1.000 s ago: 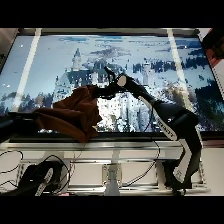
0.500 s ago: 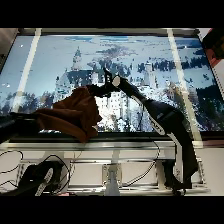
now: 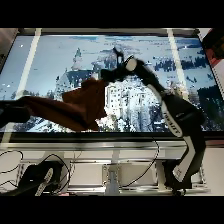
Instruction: Fold the clothes and pants, and hang the long-sleeved shirts on hangers.
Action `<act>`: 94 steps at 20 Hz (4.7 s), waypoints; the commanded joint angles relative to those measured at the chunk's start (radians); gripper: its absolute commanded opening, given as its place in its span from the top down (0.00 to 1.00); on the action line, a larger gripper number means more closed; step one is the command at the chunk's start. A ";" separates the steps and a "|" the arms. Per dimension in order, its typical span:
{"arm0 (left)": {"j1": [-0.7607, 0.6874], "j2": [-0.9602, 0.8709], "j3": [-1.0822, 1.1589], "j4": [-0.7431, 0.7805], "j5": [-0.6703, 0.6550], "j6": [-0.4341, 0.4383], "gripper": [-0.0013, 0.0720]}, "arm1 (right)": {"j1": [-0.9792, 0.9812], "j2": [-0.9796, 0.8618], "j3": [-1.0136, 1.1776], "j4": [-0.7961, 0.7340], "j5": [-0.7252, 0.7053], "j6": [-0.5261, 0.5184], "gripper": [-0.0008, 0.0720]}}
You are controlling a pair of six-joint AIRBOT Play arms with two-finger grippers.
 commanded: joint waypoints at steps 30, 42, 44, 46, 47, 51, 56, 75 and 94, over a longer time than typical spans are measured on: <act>-0.003 -0.581 -0.054 0.082 0.756 -0.074 0.95 | -0.419 0.914 -0.879 0.048 -0.117 -0.219 0.96; -0.024 -0.916 -0.054 0.082 1.194 -0.074 0.15 | -0.233 0.528 -0.948 0.064 -0.811 -0.222 0.14; -0.012 -0.900 -0.054 0.082 1.186 -0.074 0.13 | -0.291 0.544 -0.933 0.025 -0.746 -0.221 0.14; 0.012 -0.858 -0.054 0.082 1.110 -0.074 0.13 | -0.399 0.567 -0.909 -0.010 -0.622 -0.221 0.14; 0.031 -0.825 -0.054 0.082 1.025 -0.074 0.14 | -0.468 0.579 -0.896 -0.026 -0.539 -0.221 0.14; 0.135 -0.708 -0.054 0.069 0.607 -0.115 0.29 | -0.755 0.579 -0.867 -0.054 -0.149 -0.321 0.27; 0.258 -0.700 -0.059 -0.300 0.367 0.193 0.29 | -0.842 0.454 -0.868 0.040 0.241 -0.606 0.30; 0.518 -0.732 -0.085 -0.718 -0.076 0.388 0.29 | -0.722 0.168 -0.866 0.371 0.219 -0.769 0.38; 0.673 -0.736 -0.270 -0.896 -0.094 0.562 0.29 | -0.739 0.140 -0.866 0.396 0.194 -0.826 0.45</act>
